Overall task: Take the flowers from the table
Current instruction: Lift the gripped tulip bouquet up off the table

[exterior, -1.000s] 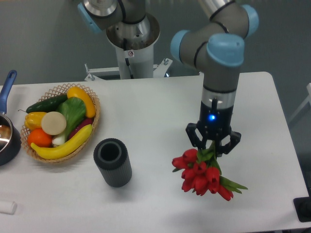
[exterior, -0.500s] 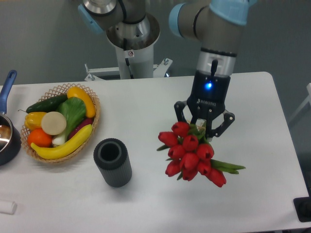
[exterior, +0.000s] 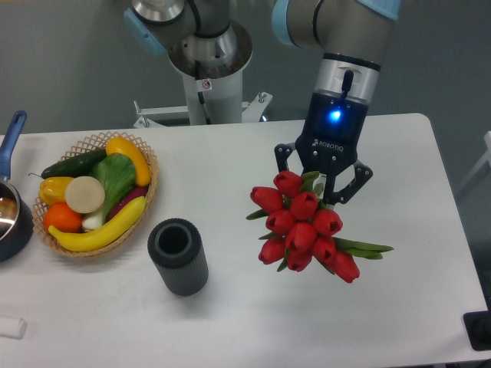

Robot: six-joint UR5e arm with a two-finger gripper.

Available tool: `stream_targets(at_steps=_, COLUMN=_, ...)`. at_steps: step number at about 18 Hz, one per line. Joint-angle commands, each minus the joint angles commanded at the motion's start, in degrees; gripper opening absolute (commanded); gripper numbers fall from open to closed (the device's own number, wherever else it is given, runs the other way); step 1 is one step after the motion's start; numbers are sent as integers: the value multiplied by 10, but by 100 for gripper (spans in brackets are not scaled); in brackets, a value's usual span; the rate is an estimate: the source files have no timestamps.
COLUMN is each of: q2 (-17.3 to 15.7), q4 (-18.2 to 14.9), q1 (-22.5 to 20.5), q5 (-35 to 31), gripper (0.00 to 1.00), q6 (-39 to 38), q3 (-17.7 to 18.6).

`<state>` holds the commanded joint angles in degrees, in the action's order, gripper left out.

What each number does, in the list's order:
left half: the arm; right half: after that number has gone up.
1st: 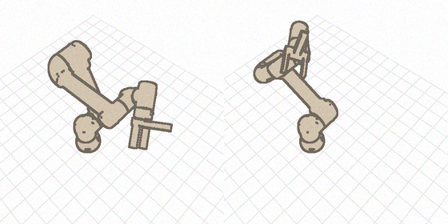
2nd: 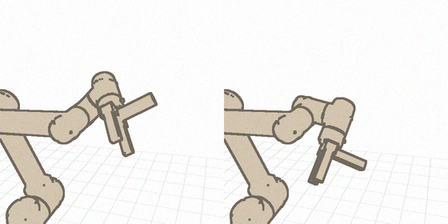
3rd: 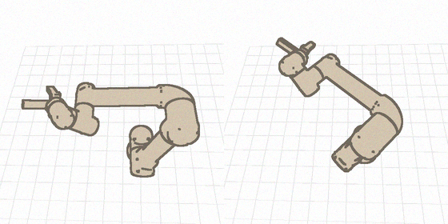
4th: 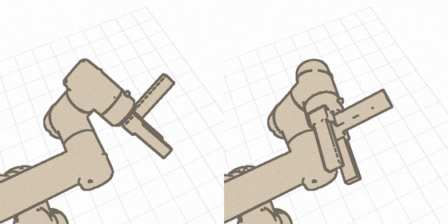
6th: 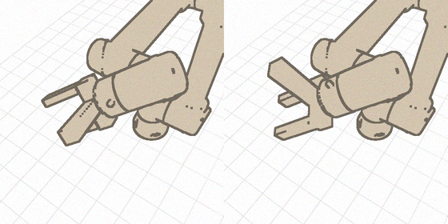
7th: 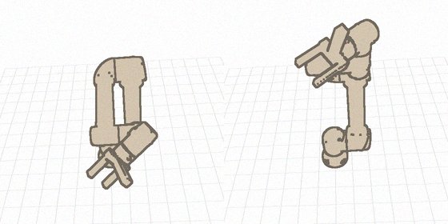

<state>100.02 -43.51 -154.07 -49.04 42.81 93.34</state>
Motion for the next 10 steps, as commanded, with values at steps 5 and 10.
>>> stream_targets(at_steps=5, q2=1, q4=1, q1=2, q5=0, gripper=36, q6=0, q3=0)
stream_targets(at_steps=10, q2=1, q4=1, q1=4, q5=0, gripper=36, q6=-1, q3=1)
